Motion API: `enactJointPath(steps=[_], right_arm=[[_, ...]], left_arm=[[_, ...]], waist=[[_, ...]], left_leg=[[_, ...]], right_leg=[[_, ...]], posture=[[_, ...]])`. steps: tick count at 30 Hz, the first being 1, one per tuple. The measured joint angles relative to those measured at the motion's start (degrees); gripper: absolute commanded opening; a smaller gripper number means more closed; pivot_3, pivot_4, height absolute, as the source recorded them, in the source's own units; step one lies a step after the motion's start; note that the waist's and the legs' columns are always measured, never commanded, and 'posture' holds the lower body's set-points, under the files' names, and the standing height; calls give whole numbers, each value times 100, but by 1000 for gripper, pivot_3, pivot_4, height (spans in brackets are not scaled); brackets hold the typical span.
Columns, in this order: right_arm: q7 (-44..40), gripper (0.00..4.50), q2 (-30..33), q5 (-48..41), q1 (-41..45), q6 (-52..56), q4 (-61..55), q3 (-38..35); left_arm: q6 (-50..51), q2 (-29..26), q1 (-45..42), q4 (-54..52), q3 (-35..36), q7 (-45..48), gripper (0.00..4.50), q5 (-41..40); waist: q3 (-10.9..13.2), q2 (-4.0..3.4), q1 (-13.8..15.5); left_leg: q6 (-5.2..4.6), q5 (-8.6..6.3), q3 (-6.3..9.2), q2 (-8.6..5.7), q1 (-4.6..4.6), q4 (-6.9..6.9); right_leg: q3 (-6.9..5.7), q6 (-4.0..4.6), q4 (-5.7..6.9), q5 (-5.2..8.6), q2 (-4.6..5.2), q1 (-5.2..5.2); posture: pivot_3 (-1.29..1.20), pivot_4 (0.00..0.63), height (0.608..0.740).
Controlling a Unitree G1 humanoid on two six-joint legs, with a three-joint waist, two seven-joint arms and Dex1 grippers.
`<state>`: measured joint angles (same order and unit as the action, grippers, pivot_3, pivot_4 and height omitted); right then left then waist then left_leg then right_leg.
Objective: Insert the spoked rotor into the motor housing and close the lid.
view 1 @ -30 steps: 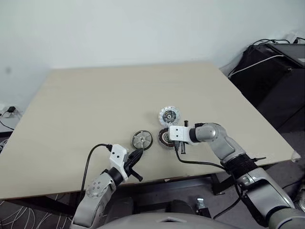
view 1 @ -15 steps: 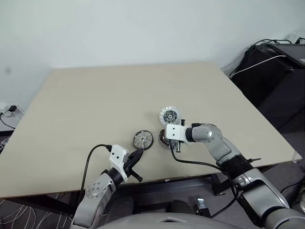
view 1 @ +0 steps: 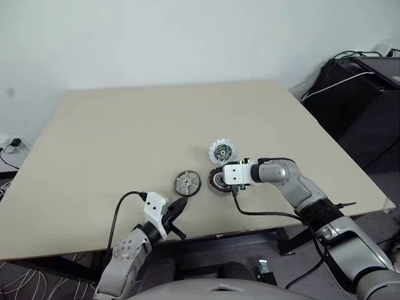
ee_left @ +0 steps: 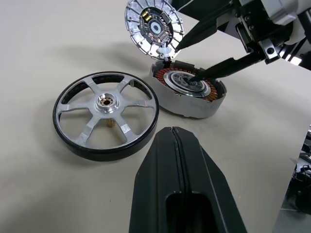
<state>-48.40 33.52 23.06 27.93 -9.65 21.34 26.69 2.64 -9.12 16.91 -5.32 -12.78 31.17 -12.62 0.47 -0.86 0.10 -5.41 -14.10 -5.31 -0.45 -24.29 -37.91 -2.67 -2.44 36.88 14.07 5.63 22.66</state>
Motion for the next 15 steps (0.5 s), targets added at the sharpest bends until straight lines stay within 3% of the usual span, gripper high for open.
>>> enactJointPath(steps=[15], right_arm=[[89, 2230, -36, 290, 233, -421, 371, 133]], left_arm=[[-211, 115, 48, 222, -37, -11, 0, 33]], waist=[[0, 1, 0]], left_leg=[[0, 0, 0, 0, 0, -1]], right_leg=[[0, 0, 0, 0, 0, 0]], posture=[[0, 0, 740]])
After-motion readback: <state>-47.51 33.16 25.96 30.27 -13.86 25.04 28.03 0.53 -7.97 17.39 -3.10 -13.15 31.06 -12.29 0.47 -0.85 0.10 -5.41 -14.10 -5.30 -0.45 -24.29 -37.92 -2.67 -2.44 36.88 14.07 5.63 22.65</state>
